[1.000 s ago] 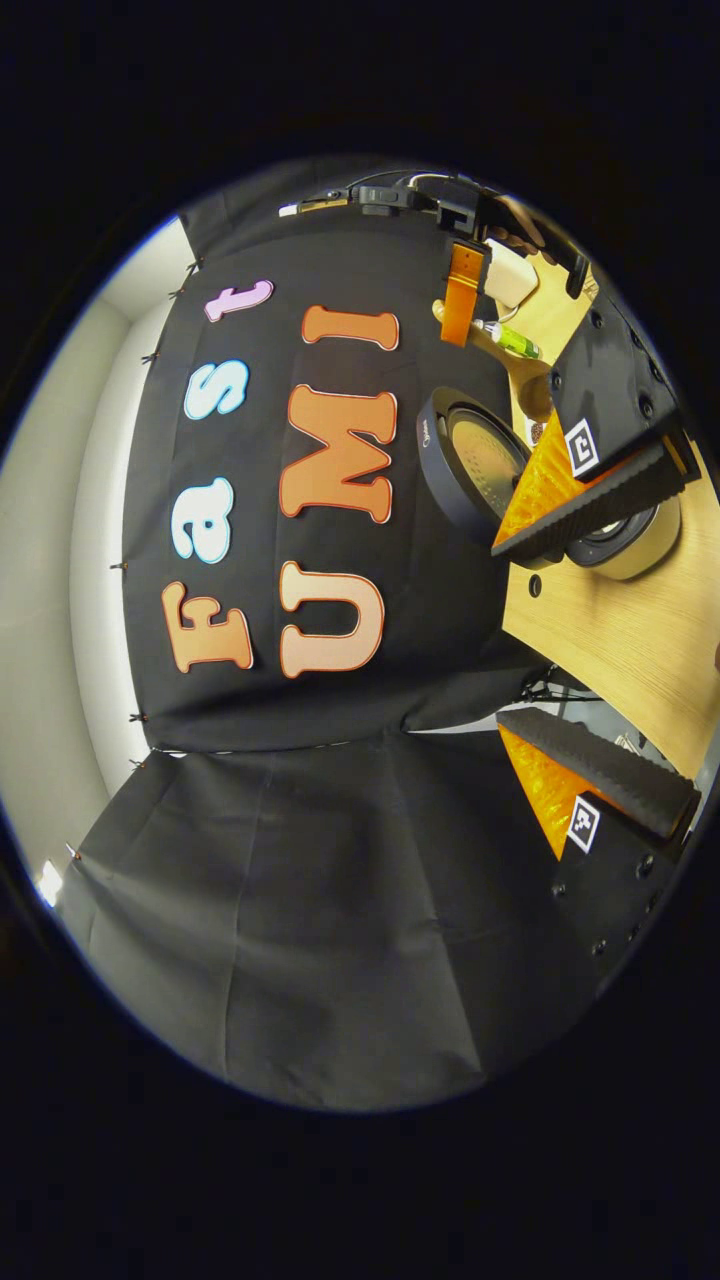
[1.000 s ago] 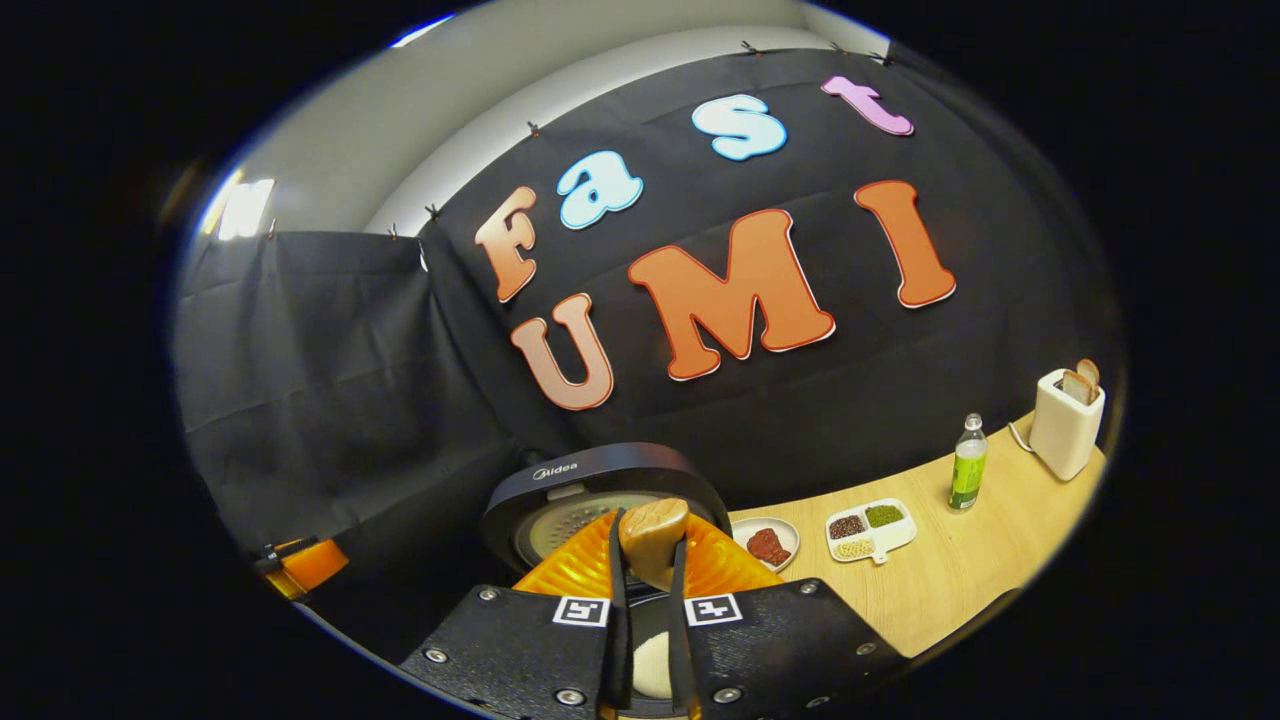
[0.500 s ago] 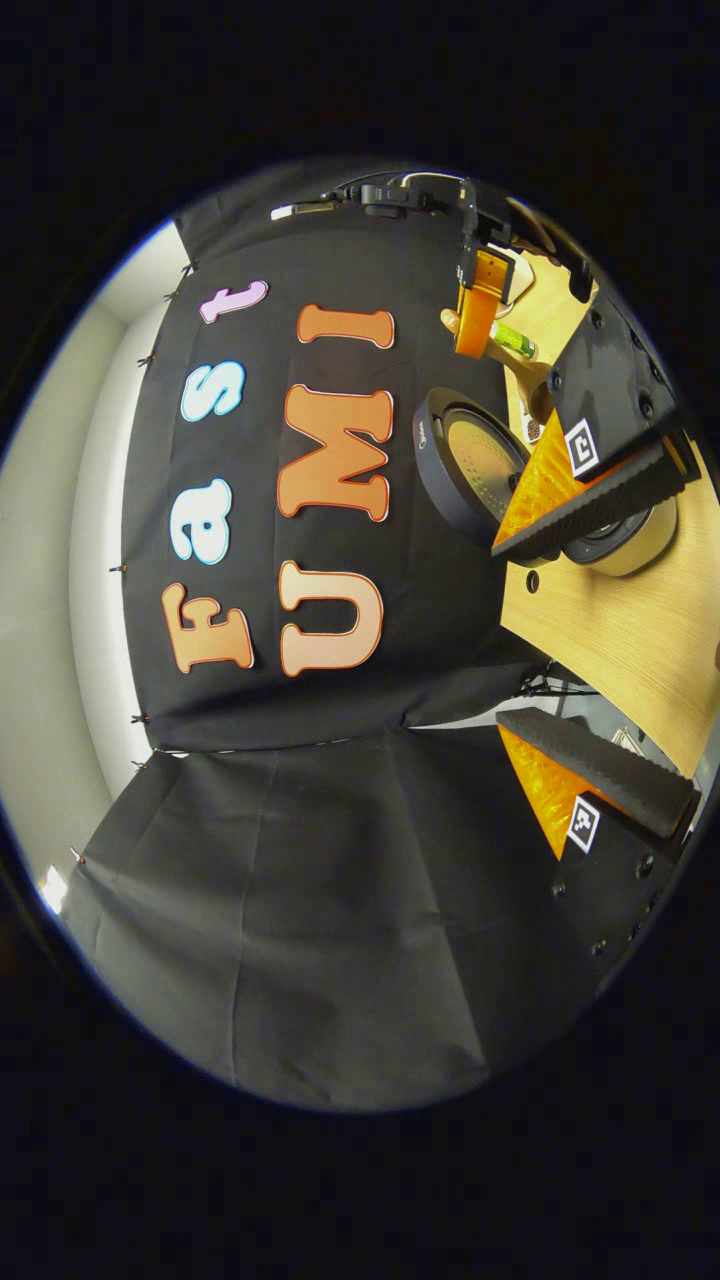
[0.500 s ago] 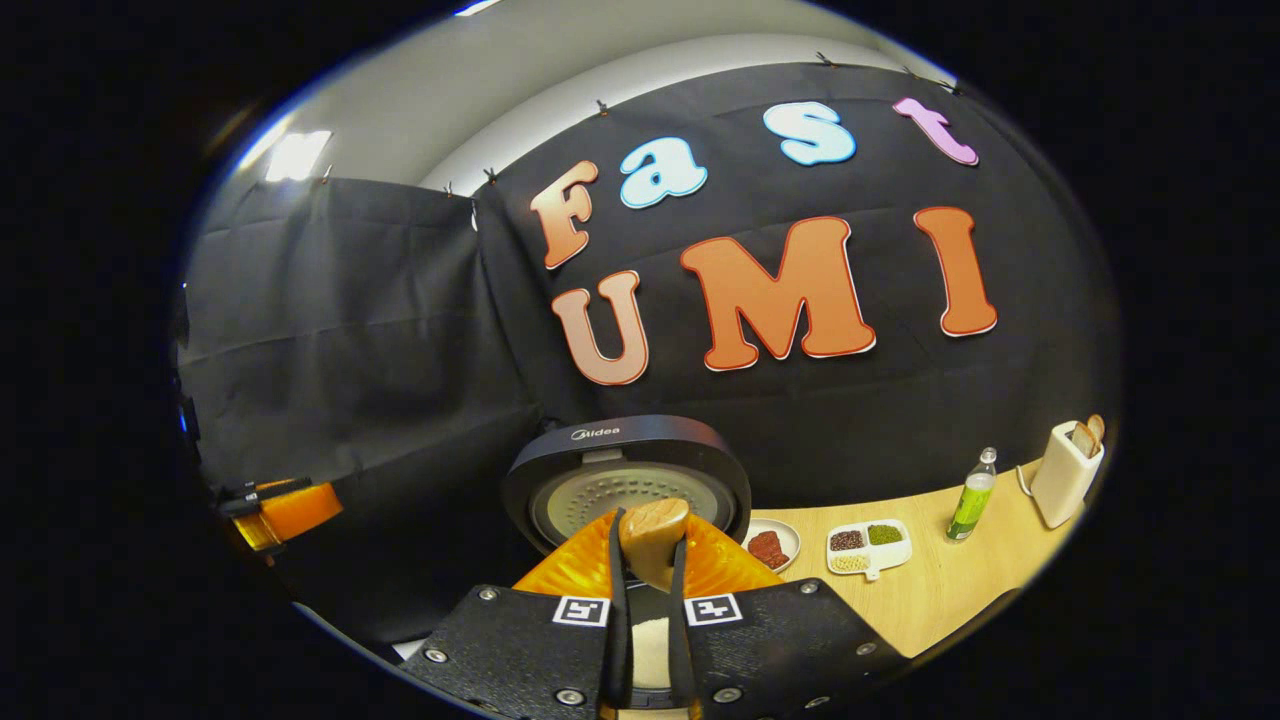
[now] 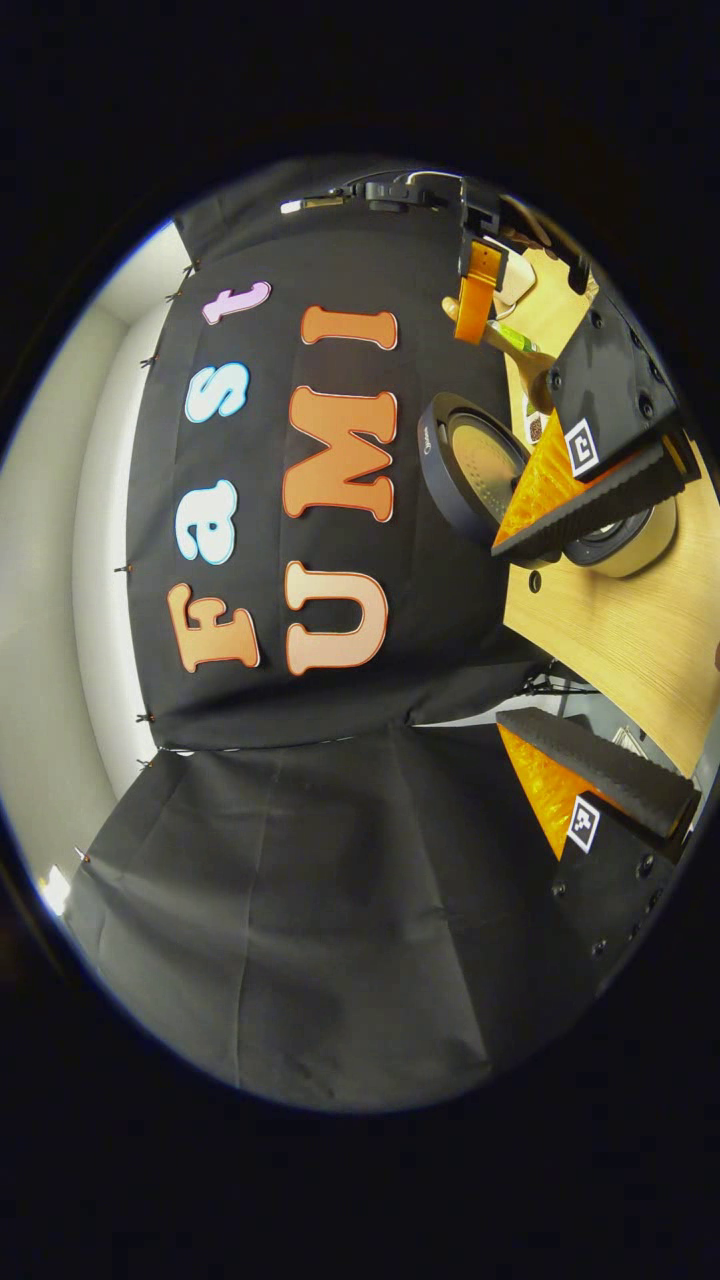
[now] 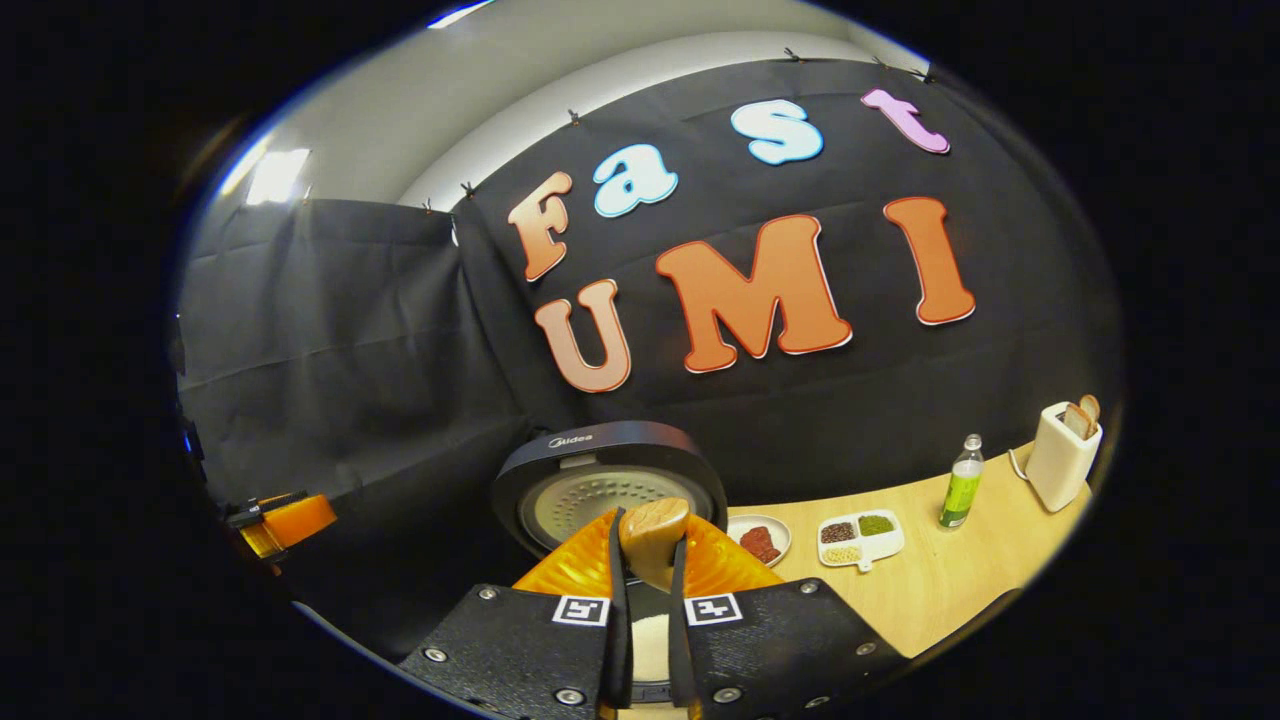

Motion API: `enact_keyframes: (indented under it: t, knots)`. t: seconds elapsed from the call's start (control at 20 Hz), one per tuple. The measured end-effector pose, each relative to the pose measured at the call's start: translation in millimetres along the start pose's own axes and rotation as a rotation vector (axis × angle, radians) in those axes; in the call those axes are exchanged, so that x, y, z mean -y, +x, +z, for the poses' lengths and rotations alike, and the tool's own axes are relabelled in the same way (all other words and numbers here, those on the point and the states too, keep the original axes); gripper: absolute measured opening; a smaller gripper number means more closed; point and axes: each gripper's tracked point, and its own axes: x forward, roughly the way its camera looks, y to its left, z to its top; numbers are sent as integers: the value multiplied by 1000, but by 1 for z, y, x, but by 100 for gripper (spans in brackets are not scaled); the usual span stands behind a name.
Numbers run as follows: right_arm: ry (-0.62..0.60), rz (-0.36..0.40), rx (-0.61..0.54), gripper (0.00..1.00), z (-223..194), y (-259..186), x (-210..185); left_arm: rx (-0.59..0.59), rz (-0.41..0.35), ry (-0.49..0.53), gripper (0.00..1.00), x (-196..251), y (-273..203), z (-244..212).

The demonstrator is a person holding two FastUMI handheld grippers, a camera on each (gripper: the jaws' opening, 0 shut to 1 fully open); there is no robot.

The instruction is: Close the left gripper, press the button to open the rice cooker; take a wooden spoon from the chopstick holder with the right hand, scoop a spoonful of rice and pour it into the rice cooker, then put the wooden spoon back into the chopstick holder.

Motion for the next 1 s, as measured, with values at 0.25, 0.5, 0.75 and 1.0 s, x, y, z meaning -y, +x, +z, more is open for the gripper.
enact_keyframes:
  t: [0.25, 0.5, 0.75, 1.0]
  knots:
    - [63, -77, 43, 13, 23, -46, 58, 20, -8, 3, 97, 11, -1, 8]
    - [78, -228, 79, 13, 33, -104, 138, 28, -22, -10, 97, 28, 0, 12]
    - [98, -387, 81, 13, 21, -164, 218, 33, -18, -21, 97, 41, 4, 15]
    - [150, -476, 39, 13, -19, -196, 270, 42, -3, -8, 97, 53, 0, 21]
